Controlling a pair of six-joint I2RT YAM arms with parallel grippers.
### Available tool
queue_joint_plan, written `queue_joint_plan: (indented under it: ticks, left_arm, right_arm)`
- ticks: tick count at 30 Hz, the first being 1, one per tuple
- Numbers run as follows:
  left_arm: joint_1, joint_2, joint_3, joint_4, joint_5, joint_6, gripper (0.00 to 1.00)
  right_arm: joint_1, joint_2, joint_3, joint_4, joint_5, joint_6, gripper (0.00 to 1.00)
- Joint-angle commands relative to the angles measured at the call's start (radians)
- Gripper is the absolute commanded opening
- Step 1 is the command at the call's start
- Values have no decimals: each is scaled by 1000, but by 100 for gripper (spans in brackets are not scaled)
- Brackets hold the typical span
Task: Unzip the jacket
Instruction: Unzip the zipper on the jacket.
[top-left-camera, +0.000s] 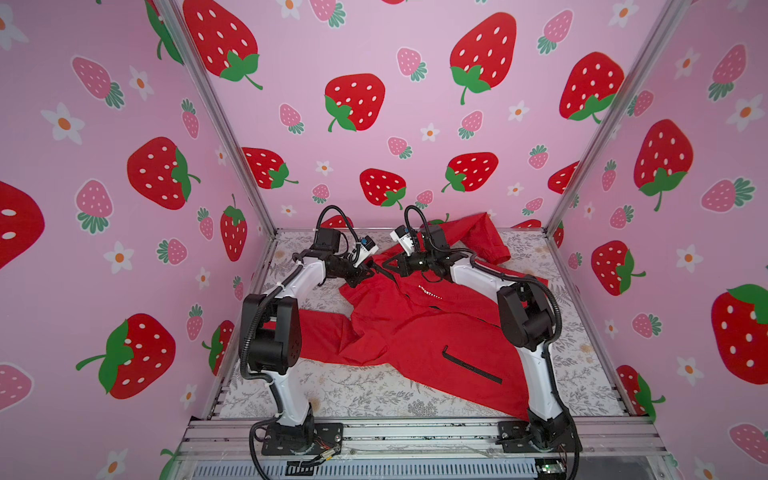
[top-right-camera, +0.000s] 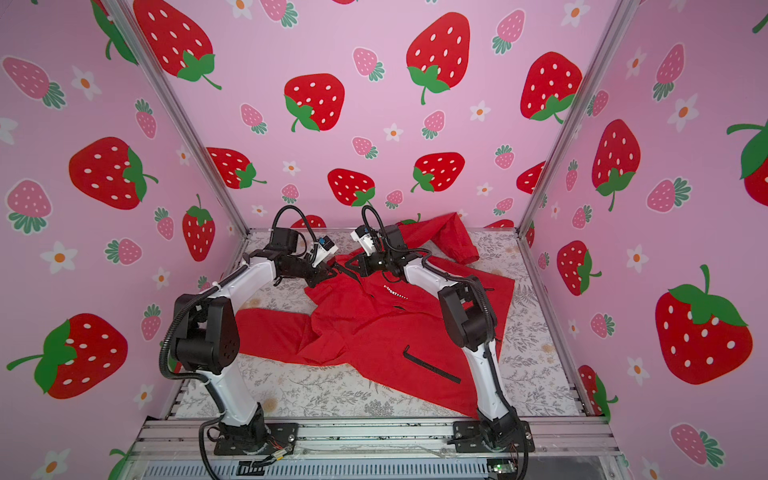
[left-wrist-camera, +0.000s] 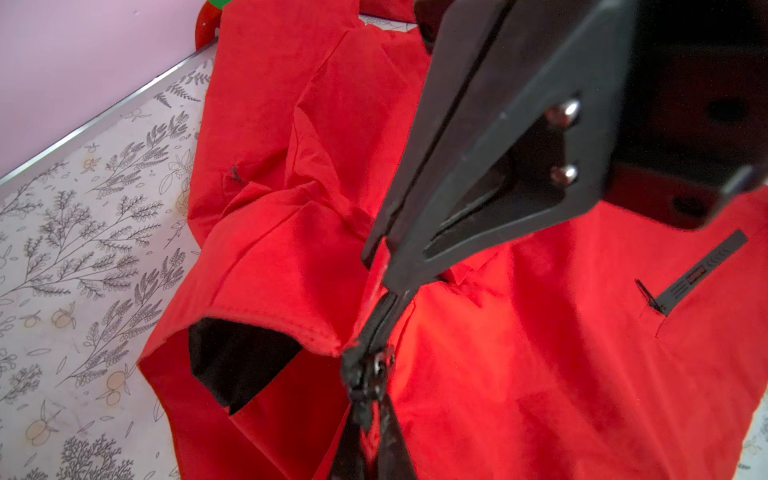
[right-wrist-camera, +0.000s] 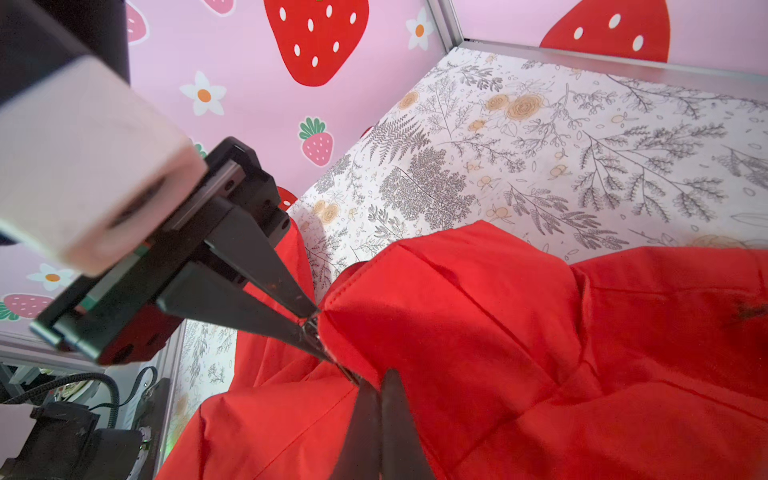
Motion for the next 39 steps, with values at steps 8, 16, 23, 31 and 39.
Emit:
queue_joint_plan:
  ticks: [8, 16, 23, 31, 39]
  left_arm:
    - [-3, -17, 0, -71, -159, -84, 0]
    - [-27, -47, -29, -46, -117, -45, 0]
    - [-31, -47, -25, -41, -132, -61, 0]
    - [-31, -44, -16, -44, -125, -70, 0]
    - [-31, -38, -8, -36, -114, -97, 0]
  right_arm:
    - [-7, -65, -26, 113, 25, 15, 0]
    - [-6, -52, -5, 130, -70, 32, 27]
    - [-28, -218, -188, 97, -37, -26, 44]
    - [40, -270, -306, 145, -22, 131, 40]
    - [119, -214, -324, 237, 116, 218, 36]
